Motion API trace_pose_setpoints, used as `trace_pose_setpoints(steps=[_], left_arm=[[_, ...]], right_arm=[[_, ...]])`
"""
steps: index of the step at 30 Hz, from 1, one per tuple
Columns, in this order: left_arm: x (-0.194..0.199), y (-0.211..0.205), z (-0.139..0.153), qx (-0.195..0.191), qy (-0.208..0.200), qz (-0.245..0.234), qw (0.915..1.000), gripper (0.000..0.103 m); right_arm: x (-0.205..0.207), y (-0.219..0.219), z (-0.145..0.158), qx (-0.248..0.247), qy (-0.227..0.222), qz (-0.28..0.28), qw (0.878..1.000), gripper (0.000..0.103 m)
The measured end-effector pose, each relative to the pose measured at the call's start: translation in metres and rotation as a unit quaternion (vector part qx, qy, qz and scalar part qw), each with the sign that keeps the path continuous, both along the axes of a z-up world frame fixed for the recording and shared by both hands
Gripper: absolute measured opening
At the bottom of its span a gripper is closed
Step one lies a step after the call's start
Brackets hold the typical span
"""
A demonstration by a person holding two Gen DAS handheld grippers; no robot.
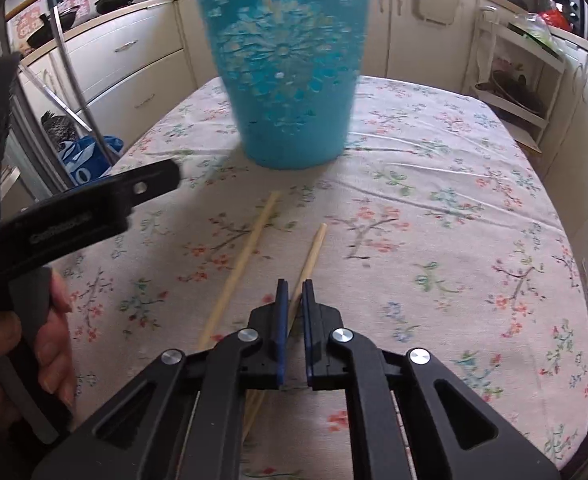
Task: Organize utensils
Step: 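Move the open right tool back to the loose chopsticks on the table, then close the left tool on a chopstick while the right tool grasps another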
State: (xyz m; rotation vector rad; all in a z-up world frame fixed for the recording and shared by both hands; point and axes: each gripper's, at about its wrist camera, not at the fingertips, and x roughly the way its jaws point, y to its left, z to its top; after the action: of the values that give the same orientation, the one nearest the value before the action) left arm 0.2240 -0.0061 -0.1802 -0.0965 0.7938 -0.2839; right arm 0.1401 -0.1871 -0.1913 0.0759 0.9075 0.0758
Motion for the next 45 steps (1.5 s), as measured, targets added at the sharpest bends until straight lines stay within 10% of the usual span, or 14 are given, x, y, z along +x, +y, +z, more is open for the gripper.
trace_pose_setpoints(steps=[18,29,45], left_arm=[[-0.007,-0.083,-0.007,0.105,0.033,-0.080,0.9907,0.081],[-0.005,-0.080,-0.014,0.082,0.047,-0.074,0.9927,0.008],[-0.016,-0.059,-0.015,0.035,0.057,-0.072,0.9951,0.012]], right_arm=[[-0.013,-0.067,-0.006,0.080,-0.025,-0.050,0.995,0.005],[-0.013,-0.071,-0.007,0.104,-0.029,-0.051,0.993,0.005],[-0.001,-0.052,-0.004,0.072,-0.017,-0.021,0.997,0.006]])
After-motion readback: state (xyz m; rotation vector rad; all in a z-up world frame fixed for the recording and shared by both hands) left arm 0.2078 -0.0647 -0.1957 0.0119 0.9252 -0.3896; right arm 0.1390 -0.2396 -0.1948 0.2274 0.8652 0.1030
